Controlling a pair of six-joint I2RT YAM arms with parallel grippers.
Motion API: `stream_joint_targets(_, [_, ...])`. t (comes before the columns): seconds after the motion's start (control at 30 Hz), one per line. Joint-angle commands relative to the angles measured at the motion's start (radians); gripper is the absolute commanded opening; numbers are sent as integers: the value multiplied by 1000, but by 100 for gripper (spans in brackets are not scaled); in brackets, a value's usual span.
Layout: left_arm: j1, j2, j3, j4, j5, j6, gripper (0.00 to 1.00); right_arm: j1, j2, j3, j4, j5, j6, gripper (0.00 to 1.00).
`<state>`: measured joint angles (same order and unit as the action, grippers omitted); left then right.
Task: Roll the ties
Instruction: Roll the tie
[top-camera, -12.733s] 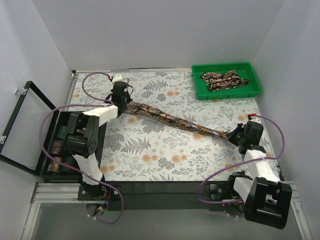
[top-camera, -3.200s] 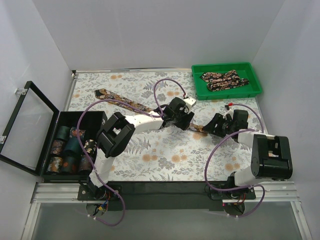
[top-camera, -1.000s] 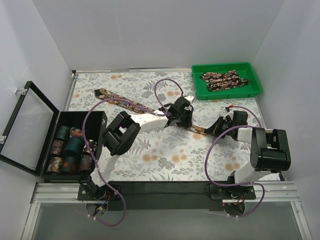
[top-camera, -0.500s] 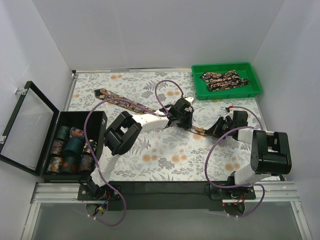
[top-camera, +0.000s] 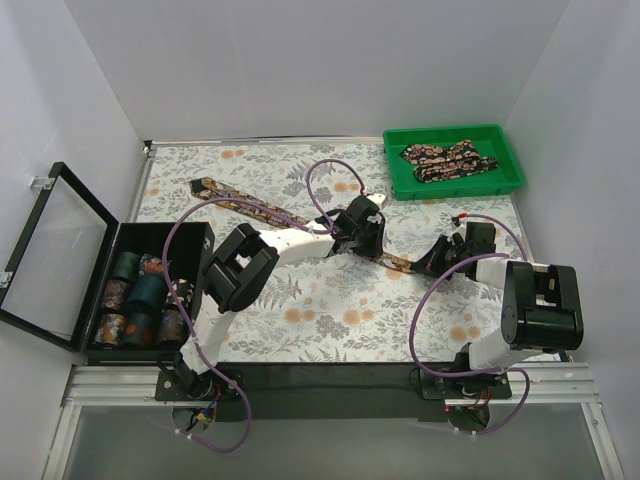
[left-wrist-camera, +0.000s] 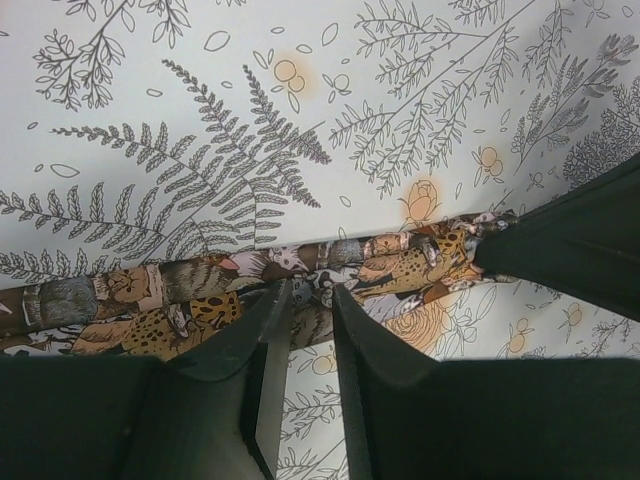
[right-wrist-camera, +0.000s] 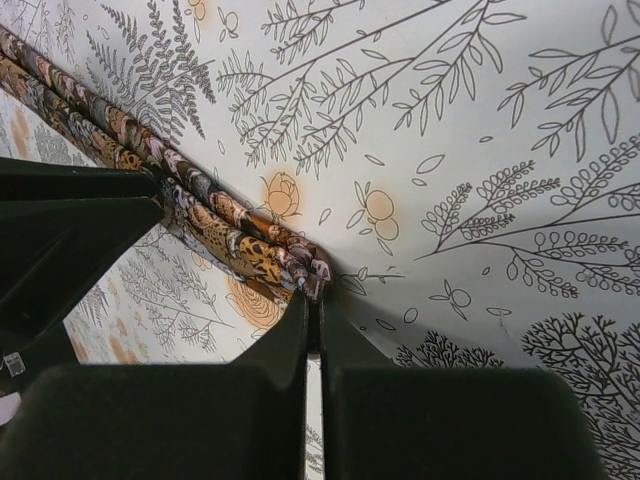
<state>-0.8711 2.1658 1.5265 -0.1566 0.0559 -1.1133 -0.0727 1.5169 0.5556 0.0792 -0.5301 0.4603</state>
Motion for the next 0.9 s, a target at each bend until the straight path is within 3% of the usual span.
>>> stream_joint_targets(0.0, [-5, -61, -15, -3, -2, 7, 22, -3, -23, 32, -16, 12, -9, 1])
stream_joint_targets(0.87, [-5, 8, -17, -4, 5, 0, 16, 11, -72, 70, -133, 79, 12, 3])
